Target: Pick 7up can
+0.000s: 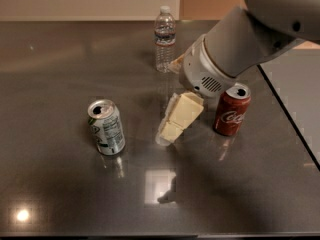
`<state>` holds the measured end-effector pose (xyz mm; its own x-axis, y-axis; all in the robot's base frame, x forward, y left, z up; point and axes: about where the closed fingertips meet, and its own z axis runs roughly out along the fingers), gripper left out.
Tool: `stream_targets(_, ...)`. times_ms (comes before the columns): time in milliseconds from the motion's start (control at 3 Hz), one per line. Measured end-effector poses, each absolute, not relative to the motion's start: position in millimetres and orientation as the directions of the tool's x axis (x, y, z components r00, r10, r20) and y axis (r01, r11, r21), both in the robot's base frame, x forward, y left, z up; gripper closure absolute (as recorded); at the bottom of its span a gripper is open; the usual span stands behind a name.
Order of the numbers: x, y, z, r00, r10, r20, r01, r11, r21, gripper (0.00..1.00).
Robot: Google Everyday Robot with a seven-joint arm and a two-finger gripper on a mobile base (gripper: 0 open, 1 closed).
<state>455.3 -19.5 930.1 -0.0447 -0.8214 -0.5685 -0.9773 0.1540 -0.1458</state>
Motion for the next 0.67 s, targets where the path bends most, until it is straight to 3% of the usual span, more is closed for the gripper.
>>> stream_targets(667, 460.1, 42.3, 905.0, -0.043, -0.74, -0.671, -0.986, 0.139, -0.09, 0.0)
